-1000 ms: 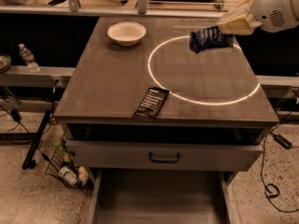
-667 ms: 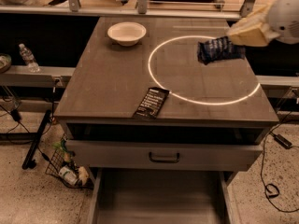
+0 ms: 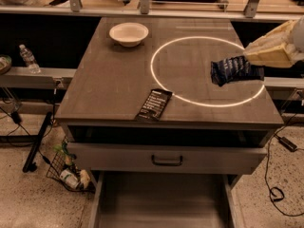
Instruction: Place rxbar blueberry into middle drawer
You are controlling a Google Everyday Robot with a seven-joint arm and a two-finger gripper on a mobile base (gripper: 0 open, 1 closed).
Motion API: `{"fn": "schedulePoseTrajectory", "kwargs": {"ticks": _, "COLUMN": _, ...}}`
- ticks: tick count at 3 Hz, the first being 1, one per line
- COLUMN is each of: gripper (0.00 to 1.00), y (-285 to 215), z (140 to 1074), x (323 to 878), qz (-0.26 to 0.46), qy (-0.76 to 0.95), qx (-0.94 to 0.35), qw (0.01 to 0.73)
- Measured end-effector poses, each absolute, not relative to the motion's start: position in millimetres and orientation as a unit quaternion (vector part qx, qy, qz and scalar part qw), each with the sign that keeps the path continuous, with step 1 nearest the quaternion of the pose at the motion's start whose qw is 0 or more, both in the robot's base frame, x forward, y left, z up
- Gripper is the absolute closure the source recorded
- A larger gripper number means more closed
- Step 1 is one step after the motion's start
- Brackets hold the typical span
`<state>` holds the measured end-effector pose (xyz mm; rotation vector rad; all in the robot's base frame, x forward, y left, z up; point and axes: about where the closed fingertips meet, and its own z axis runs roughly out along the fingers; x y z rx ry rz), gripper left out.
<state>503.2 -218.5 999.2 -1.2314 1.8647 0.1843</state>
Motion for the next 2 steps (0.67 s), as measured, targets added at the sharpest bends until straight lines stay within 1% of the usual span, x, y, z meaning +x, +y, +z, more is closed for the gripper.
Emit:
{"fn": "schedulePoseTrajectory", "kwargs": {"ticks": 1, "gripper": 1.00, "y": -218.0, "z": 979.1, "x": 485.5, "qz": 0.090, "qy": 0.754, "qx": -0.494, "qw": 0.422}}
{"fn": "schedulePoseTrajectory", "kwargs": {"ticks": 2, "gripper": 1.00, "y": -214.3, "z": 950.5, "x": 456.4, "qz": 0.115, "qy": 0.760, "qx": -0.490, "qw": 0.410}}
